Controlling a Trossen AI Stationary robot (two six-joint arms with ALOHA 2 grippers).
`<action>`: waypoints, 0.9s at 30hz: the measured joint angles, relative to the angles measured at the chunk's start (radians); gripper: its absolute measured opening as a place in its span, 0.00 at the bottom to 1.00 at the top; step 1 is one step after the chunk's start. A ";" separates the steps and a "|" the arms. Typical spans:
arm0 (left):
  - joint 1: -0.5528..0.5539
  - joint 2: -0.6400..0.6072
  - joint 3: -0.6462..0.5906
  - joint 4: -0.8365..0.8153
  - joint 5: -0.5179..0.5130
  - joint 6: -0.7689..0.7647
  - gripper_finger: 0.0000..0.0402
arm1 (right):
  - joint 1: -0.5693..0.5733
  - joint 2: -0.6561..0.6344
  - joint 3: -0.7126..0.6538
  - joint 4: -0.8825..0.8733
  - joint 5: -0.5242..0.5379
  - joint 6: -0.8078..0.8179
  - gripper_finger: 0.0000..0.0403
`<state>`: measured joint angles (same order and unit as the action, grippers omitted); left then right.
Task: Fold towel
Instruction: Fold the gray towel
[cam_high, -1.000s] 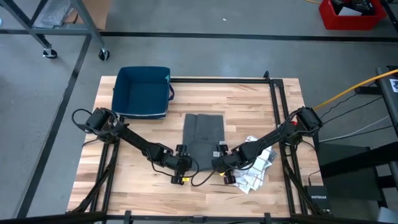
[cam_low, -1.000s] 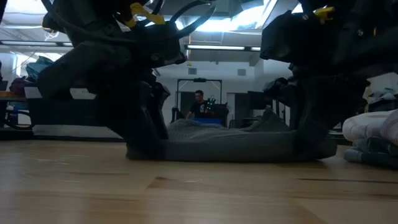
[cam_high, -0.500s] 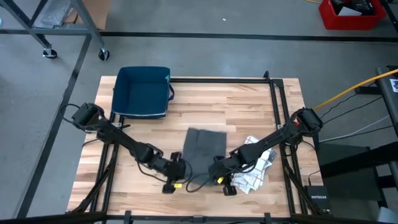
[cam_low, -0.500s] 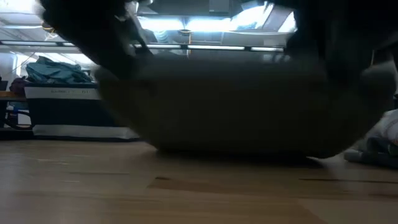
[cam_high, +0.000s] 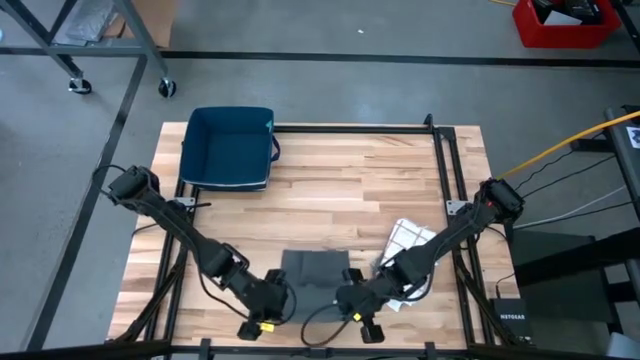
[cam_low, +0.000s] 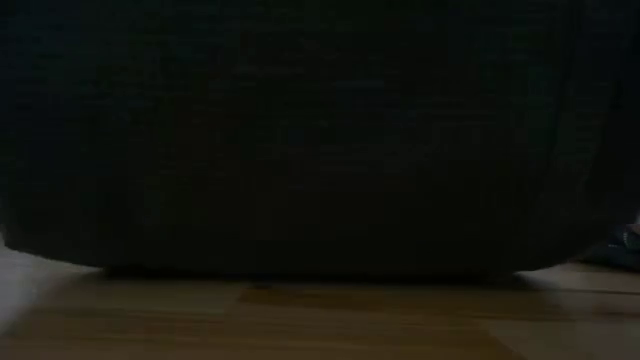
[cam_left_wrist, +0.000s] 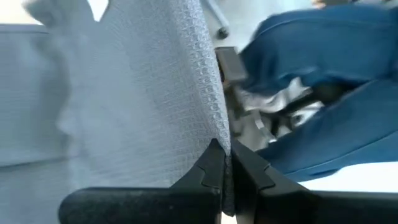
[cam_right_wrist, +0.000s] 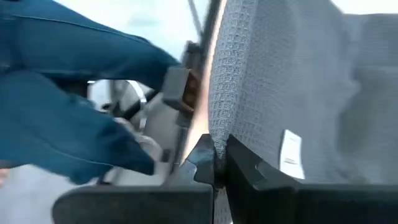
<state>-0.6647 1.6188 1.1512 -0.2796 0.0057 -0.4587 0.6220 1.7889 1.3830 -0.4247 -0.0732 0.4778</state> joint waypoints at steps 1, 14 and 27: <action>0.000 0.000 0.016 -0.036 -0.025 0.019 0.01 | 0.001 0.000 0.012 -0.027 0.026 -0.010 0.04; 0.101 -0.001 0.060 -0.311 -0.357 0.064 0.01 | -0.106 0.000 0.062 -0.354 0.259 -0.065 0.06; 0.242 0.000 0.020 -0.361 -0.369 0.120 0.04 | -0.248 0.000 0.043 -0.398 0.311 -0.214 0.07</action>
<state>-0.4230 1.6188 1.1713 -0.6404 -0.3629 -0.3386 0.3741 1.7885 1.4262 -0.8227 0.2383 0.2635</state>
